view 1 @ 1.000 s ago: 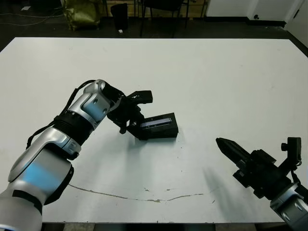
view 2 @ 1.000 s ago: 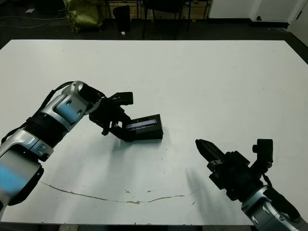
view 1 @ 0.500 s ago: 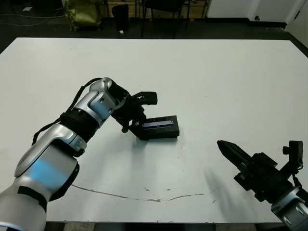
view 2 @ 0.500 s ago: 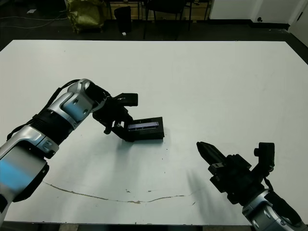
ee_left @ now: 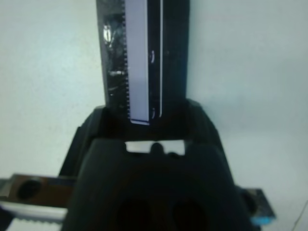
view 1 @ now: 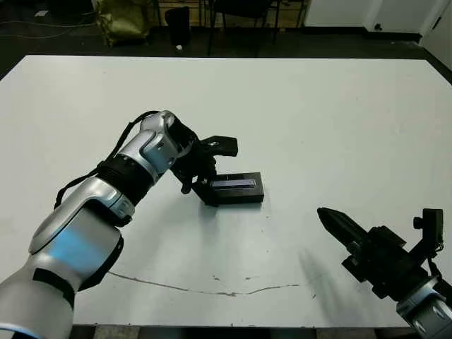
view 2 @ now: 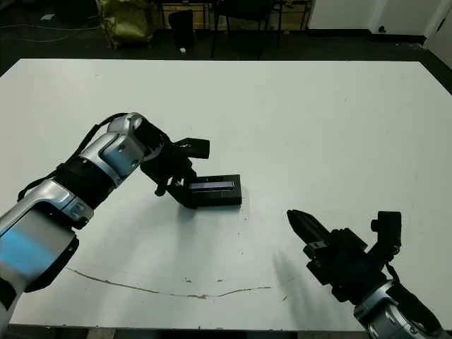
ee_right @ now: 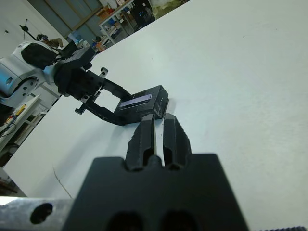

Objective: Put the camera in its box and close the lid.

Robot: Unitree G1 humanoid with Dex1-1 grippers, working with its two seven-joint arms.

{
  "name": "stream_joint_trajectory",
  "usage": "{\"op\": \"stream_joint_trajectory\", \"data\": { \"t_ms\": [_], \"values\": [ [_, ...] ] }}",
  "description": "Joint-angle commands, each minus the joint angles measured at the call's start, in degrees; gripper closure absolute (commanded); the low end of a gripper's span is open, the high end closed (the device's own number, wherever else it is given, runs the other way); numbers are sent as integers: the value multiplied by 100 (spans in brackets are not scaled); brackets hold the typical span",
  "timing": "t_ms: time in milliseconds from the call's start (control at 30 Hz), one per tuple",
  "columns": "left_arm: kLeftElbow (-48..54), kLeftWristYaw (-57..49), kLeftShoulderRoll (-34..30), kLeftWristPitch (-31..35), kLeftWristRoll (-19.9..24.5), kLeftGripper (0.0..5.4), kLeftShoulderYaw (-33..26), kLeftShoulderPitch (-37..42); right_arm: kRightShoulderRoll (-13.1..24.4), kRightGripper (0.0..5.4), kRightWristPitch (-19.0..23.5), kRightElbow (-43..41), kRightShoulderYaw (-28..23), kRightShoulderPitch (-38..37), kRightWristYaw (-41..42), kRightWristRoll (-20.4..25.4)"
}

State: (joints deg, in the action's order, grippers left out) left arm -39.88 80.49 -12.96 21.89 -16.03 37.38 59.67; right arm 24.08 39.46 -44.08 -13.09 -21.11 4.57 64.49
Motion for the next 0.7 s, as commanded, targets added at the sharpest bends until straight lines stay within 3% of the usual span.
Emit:
{"op": "stream_joint_trajectory", "data": {
  "t_ms": [33, 300, 700],
  "values": [
    [8, 64, 348, -176, -147, 334, 351, -202, -42, 540, -69, -9, 19, -80, -41, -37],
    [-73, 319, 428, -332, -242, 334, 555, -145, -36, 540, -145, -14, 90, -93, -15, -155],
    [-101, 441, 417, -1068, -472, 47, 738, -94, -150, 540, -201, -12, 124, -145, 33, -195]
  ]
}}
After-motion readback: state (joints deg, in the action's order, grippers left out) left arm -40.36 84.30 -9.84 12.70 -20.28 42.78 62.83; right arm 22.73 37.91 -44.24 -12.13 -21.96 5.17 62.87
